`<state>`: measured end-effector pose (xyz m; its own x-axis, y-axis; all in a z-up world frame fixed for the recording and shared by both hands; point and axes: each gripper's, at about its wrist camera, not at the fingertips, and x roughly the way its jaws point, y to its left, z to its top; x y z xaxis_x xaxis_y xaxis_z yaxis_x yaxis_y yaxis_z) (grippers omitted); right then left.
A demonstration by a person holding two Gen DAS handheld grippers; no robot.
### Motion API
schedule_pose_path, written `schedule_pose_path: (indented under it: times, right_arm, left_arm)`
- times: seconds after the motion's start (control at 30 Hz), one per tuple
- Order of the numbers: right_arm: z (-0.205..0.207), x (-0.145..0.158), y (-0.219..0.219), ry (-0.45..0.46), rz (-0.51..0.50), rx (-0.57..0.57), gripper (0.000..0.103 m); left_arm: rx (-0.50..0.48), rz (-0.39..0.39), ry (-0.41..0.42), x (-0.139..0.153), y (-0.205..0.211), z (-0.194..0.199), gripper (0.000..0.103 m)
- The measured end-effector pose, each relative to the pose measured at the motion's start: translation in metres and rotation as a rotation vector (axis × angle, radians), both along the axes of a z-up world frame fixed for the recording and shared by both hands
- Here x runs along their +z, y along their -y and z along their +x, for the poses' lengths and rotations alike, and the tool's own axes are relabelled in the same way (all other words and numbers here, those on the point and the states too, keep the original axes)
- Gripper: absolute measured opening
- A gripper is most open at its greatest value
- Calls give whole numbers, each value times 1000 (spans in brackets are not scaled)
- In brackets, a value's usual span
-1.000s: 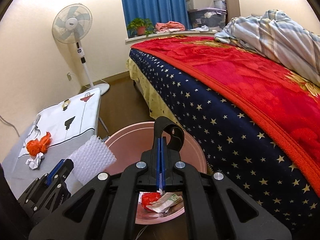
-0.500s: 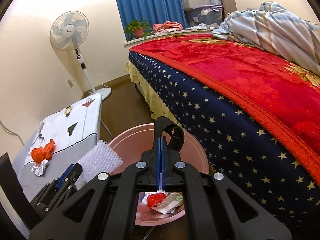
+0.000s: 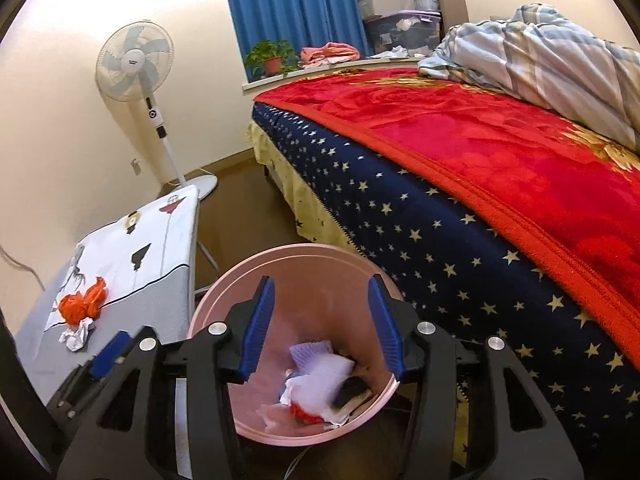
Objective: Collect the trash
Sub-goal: 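Open right gripper dropping black strap into pink bin while left gripper drops bubble foam, then move left gripper to orange plastic bag while right gripper approaches crumpled white paper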
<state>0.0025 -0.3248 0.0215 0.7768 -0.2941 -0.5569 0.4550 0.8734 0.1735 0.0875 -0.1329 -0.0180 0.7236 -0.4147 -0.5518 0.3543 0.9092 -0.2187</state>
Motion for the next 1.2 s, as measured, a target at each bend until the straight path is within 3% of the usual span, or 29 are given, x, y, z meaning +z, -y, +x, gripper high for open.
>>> schedule_pose_path:
  times: [0.1,0.27,0.47,0.57,0.93,1.2]
  right_arm:
    - [-1,2,-9,11,-2,34,48]
    - [-2,6,-31,39,2,99,44]
    - [14,0,-74,56,48,222,22]
    - [28,-5,-102,61,79,299,16]
    - [86,-28,-193,53,162,504,17]
    - [135,-53,-235,5,215,594,20]
  left_arm:
    - [40,3,17,6,-20,-5,43]
    - [123,5,33,12,-66,-10,33]
    - [264,-24,29,12,-129,-13,21]
    - [331,-26,36,13,-154,-16,17]
    - [523,-56,65,19,-221,-13,16]
    - [512,-41,33,26,-225,9,16]
